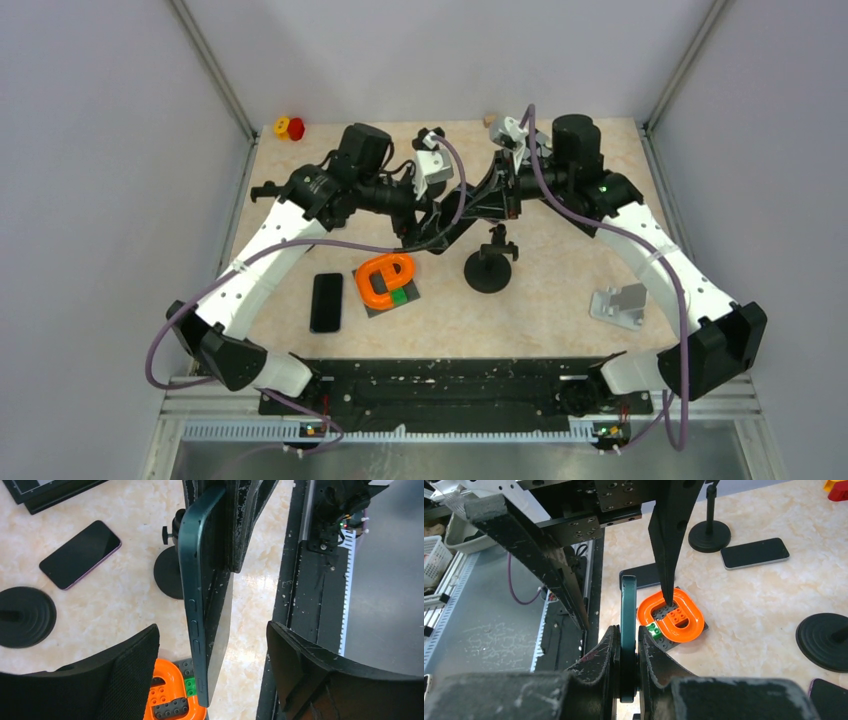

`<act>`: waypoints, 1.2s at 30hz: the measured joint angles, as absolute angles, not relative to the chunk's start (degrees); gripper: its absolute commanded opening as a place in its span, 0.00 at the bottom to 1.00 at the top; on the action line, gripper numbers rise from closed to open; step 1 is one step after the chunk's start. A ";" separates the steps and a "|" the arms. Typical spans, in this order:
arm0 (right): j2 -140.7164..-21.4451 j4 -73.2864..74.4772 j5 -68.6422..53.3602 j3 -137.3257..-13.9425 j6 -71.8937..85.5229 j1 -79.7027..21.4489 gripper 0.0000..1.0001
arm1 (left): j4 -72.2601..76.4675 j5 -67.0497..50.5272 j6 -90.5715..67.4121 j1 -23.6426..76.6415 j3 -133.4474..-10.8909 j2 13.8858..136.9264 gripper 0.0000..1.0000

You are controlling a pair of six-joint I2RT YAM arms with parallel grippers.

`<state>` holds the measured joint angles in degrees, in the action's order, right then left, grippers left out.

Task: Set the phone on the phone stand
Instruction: Adjust the phone.

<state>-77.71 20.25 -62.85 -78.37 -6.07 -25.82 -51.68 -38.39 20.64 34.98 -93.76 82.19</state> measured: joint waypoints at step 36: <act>-77.67 27.97 -63.37 -79.90 -13.96 -25.67 0.00 | -51.68 -54.06 23.83 32.97 -90.26 88.14 0.31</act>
